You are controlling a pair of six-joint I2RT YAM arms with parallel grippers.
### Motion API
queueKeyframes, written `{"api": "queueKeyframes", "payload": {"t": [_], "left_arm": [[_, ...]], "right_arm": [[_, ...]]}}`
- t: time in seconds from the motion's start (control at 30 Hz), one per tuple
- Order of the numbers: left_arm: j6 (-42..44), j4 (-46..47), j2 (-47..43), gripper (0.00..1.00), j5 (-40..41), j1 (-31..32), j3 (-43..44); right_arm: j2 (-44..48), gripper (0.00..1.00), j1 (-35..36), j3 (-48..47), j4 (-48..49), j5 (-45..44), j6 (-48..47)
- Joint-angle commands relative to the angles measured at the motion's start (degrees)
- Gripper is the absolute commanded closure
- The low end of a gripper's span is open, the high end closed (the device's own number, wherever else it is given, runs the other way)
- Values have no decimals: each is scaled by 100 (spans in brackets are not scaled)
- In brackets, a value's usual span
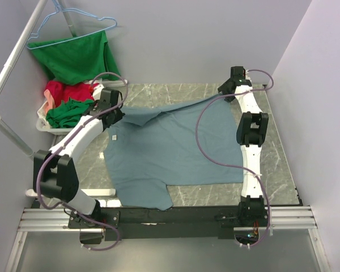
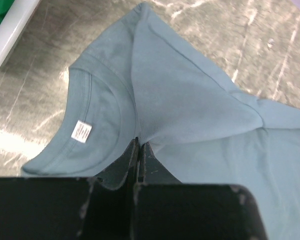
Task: Fold and stack the t-shirts
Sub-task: Fold the tshirt
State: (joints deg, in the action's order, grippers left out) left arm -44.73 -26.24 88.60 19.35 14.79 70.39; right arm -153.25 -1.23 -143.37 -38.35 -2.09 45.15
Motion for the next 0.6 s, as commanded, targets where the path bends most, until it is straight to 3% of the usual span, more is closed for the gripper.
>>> {"api": "queueKeyframes", "payload": {"t": [0.0, 0.23, 0.3, 0.37, 0.4, 0.5, 0.57], "left_arm": [[-27, -39, -597, 99, -107, 59, -192], [52, -180, -1054, 99, -195, 77, -464], [61, -206, -1125, 99, -204, 77, -526], [61, -224, -1195, 99, -195, 77, -588], [61, -267, -1213, 99, -160, 77, -597], [70, -285, -1248, 99, -143, 77, -579], [70, -312, -1266, 99, -90, 77, -579]], "right_arm": [[-161, 43, -52, -235, -32, -20, 82], [-135, 45, -52, -165, 29, 33, 91], [-144, 52, -52, -156, 29, 42, 100], [-144, 61, -52, -156, 20, 68, 108], [-135, 75, -61, -156, 20, 68, 126], [-65, 98, -52, -51, 64, 103, 152], [-21, 100, -52, -16, 64, 103, 144]]}}
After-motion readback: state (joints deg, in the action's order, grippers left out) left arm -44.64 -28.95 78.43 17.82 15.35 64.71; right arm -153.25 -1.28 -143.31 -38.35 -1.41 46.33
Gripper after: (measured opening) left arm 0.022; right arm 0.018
